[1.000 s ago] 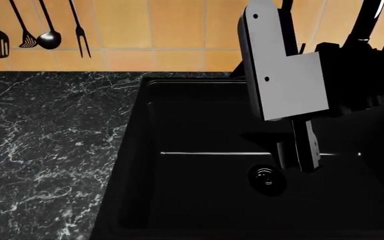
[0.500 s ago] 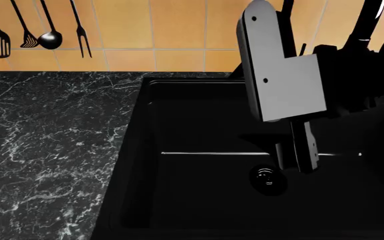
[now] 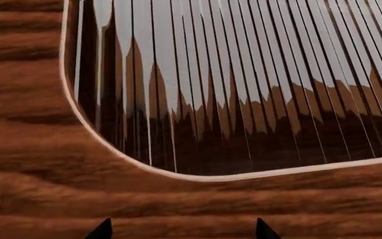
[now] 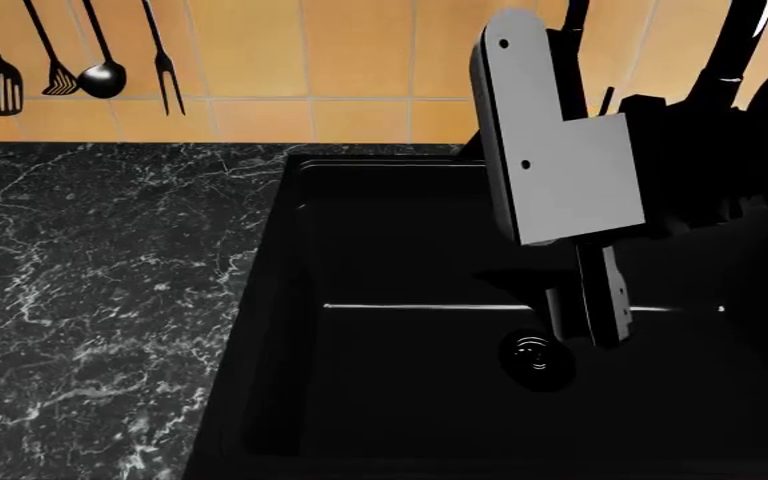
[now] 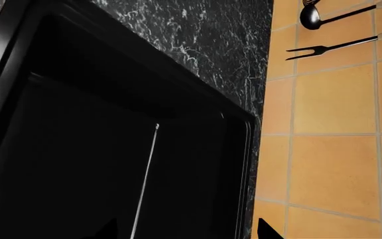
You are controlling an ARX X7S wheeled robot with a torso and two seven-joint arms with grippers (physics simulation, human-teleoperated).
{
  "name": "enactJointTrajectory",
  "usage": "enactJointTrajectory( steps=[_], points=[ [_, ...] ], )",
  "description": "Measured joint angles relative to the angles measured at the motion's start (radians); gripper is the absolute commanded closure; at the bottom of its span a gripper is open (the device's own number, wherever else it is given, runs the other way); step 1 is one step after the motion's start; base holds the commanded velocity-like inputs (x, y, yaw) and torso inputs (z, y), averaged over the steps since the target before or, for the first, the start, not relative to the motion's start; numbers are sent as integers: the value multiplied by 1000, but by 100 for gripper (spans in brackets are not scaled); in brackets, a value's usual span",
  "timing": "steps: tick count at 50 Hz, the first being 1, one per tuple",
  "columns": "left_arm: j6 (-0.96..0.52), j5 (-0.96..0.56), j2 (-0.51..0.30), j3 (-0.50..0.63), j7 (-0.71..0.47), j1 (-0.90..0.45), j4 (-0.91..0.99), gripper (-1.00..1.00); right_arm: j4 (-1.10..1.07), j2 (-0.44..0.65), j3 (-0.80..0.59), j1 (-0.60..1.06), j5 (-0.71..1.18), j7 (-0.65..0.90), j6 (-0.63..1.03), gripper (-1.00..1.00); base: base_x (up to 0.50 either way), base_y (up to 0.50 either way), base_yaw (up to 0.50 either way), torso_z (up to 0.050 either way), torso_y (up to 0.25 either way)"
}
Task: Pick the chili pepper, potato from the counter and place them in the cabinet. Then close the cabinet.
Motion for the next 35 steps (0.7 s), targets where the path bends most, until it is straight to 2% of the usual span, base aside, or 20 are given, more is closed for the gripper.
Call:
enactJointTrajectory(
  steps=[35],
  points=[
    [-103, 96, 90, 46, 8, -46, -116, -100, 9, 5, -3, 1, 14, 9, -7, -100, 7, -2, -6, 2, -7]
  ],
)
